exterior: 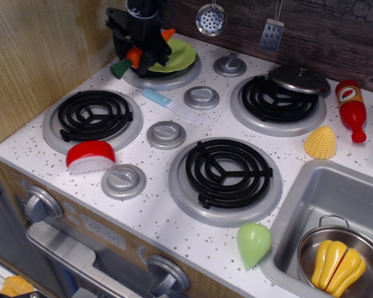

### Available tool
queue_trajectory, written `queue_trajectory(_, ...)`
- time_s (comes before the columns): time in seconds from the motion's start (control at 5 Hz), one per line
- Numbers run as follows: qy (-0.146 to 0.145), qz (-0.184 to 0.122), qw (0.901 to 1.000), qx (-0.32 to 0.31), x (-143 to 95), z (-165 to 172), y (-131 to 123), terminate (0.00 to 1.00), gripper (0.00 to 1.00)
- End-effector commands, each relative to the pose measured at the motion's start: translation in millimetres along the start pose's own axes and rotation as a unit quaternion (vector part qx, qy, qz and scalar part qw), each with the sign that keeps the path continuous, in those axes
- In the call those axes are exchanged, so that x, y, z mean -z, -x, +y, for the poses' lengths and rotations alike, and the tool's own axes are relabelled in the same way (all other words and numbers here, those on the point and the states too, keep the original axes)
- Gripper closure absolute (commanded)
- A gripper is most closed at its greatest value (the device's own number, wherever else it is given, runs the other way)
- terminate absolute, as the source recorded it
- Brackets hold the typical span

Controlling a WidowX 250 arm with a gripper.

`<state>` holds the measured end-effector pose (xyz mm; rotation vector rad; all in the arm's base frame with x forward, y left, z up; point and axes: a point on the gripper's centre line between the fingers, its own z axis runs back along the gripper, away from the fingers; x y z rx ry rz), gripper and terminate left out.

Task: Put carrot on plate

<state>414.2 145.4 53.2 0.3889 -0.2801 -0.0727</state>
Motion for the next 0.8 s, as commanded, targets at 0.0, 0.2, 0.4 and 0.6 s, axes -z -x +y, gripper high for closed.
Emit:
queue_trajectory(0.0,-0.006,-0.057,0.9964,0.062,-8.2,19.3,-32.3,0.0,1.0)
queue_trajectory(0.2,0.004,-0.069,0.995,0.073,-5.6,20.2,-36.4,0.0,0.0)
queue_trajectory(0.4,0.004,-0.069,0.995,0.073,-5.6,20.2,-36.4,0.0,0.0)
queue_trajectory(0.6,0.004,-0.069,0.995,0.073,-5.6,20.2,-36.4,1.0,0.0)
